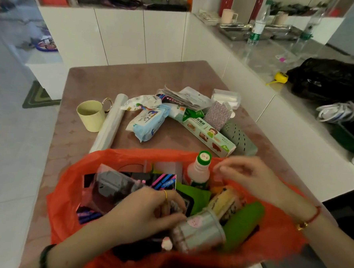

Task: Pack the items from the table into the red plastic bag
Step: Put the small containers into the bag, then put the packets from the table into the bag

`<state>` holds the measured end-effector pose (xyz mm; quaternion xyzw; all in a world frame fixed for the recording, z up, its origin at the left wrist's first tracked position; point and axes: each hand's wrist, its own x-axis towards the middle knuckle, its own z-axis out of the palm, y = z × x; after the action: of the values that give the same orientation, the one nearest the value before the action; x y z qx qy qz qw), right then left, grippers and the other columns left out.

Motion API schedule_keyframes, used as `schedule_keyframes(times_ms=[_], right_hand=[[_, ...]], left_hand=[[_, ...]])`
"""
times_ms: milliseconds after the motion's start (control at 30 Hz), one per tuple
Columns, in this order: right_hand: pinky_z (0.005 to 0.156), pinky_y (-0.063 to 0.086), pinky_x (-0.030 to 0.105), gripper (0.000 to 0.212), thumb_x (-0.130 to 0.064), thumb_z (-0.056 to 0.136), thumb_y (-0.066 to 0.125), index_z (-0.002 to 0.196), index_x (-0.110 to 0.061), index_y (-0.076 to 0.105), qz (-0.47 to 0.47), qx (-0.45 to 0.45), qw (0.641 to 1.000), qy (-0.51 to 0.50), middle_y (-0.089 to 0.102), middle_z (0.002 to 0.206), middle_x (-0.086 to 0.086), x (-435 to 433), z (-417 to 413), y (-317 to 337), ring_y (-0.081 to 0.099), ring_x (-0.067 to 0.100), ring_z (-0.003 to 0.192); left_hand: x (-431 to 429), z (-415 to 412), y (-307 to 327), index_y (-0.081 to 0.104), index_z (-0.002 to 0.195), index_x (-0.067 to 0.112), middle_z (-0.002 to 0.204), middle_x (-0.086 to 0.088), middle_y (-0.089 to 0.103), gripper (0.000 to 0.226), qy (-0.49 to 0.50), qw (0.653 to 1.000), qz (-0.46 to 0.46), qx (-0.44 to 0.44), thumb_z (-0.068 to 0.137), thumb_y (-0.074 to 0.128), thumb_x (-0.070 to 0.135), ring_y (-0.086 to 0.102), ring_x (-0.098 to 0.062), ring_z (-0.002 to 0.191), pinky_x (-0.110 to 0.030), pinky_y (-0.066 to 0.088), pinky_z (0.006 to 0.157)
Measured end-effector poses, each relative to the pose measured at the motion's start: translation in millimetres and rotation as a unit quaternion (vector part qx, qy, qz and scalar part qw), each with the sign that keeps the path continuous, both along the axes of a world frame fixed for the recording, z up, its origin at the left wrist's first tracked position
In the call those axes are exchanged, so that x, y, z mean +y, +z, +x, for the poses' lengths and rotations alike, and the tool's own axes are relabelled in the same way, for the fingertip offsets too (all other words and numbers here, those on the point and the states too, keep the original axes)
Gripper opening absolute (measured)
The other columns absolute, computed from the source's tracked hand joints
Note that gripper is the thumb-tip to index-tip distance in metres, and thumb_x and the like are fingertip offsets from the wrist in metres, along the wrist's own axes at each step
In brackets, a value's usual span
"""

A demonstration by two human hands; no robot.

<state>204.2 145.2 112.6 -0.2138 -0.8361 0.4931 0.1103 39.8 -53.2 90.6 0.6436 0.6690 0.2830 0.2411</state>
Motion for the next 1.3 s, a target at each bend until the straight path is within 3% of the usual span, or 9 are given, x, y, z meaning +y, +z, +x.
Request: schedule_keyframes(times_ms=[100, 200, 367, 633, 800, 900, 1067, 1167, 1300], right_hand=[[0.075, 0.054, 0.02, 0.012, -0.013, 0.084, 0.062, 0.088, -0.024, 0.068, -0.001, 0.055, 0.992, -0.116, 0.073, 0.076, -0.011, 49, -20, 5, 0.066, -0.001, 0.073], [0.091, 0.049, 0.033, 0.021, -0.019, 0.082, 0.066, 0.103, -0.019, 0.063, 0.02, 0.007, 0.98, -0.198, 0.068, 0.099, 0.003, 101, -49, -8, 0.063, 0.008, 0.086], [0.088, 0.041, 0.028, 0.058, -0.024, 0.085, 0.064, 0.135, -0.01, 0.039, 0.098, -0.135, 0.964, -0.205, 0.048, 0.135, 0.008, 163, -98, -39, 0.05, 0.025, 0.119], [0.089, 0.047, 0.044, 0.041, -0.021, 0.084, 0.057, 0.123, -0.008, 0.05, 0.332, -0.234, 0.892, -0.201, 0.062, 0.116, 0.017, 213, -140, -83, 0.055, 0.035, 0.107], [0.076, 0.055, 0.034, 0.026, -0.016, 0.086, 0.059, 0.112, -0.011, 0.062, 0.091, 0.014, 0.97, -0.224, 0.066, 0.102, 0.003, 194, -135, -35, 0.06, 0.017, 0.091], [0.066, 0.05, 0.019, 0.027, -0.017, 0.081, 0.066, 0.109, -0.015, 0.066, -0.011, 0.034, 0.994, -0.102, 0.068, 0.093, -0.002, 170, -120, 7, 0.062, 0.011, 0.086], [0.089, 0.053, 0.034, 0.035, -0.019, 0.076, 0.072, 0.106, -0.035, 0.062, -0.051, 0.095, 0.994, -0.031, 0.069, 0.105, -0.005, 119, -101, 30, 0.065, 0.013, 0.098], [0.085, 0.053, 0.028, 0.039, -0.018, 0.071, 0.074, 0.099, -0.04, 0.057, -0.135, 0.118, 0.984, -0.017, 0.069, 0.1, -0.014, 94, -86, 24, 0.065, 0.003, 0.097], [0.073, 0.053, 0.017, 0.036, -0.01, 0.075, 0.072, 0.098, -0.032, 0.056, -0.106, 0.209, 0.969, -0.074, 0.072, 0.092, -0.018, 66, -67, 26, 0.067, 0.0, 0.09]], left_hand=[[33, -18, 10, 0.062, 0.086, 0.031, 0.06, 0.014, 0.061, 0.021, 0.068, 0.994, 0.053, -0.074, 0.08, 0.054, 0.049, 0.054, 0.003, 0.05, -0.011, 0.041, 0.051], [78, -40, 16, 0.061, 0.087, 0.033, 0.064, 0.012, 0.064, 0.005, 0.143, 0.976, 0.074, -0.145, 0.088, 0.056, 0.032, 0.059, -0.003, 0.056, -0.016, 0.048, 0.058], [146, -68, 12, 0.058, 0.094, 0.031, 0.081, 0.008, 0.064, 0.011, 0.229, 0.94, 0.056, -0.248, 0.092, 0.049, 0.025, 0.06, -0.005, 0.071, -0.012, 0.049, 0.062], [196, -78, -5, 0.054, 0.101, 0.031, 0.096, 0.006, 0.063, 0.011, 0.307, 0.881, 0.017, -0.359, 0.094, 0.045, 0.028, 0.062, -0.008, 0.079, -0.024, 0.051, 0.07], [198, -80, -8, 0.045, 0.128, 0.027, 0.125, 0.002, 0.054, 0.043, 0.337, 0.865, -0.009, -0.372, 0.087, 0.057, 0.033, 0.055, -0.014, 0.111, -0.03, 0.047, 0.091], [199, -74, -2, 0.04, 0.132, 0.03, 0.125, 0.008, 0.049, 0.055, 0.32, 0.875, 0.01, -0.363, 0.082, 0.063, 0.031, 0.051, -0.011, 0.116, -0.025, 0.043, 0.089], [188, -51, 18, 0.063, 0.097, 0.025, 0.087, 0.007, 0.074, 0.022, 0.232, 0.872, 0.078, -0.424, 0.075, 0.062, 0.025, 0.07, -0.01, 0.083, -0.024, 0.058, 0.074], [169, -39, 26, 0.062, 0.097, 0.027, 0.087, 0.015, 0.073, 0.026, 0.212, 0.884, 0.135, -0.395, 0.071, 0.061, 0.029, 0.068, -0.002, 0.086, -0.018, 0.056, 0.075], [135, -39, 20, 0.05, 0.11, 0.038, 0.105, 0.029, 0.063, 0.034, 0.138, 0.958, 0.062, -0.245, 0.078, 0.06, 0.047, 0.057, 0.007, 0.103, -0.017, 0.048, 0.089]])
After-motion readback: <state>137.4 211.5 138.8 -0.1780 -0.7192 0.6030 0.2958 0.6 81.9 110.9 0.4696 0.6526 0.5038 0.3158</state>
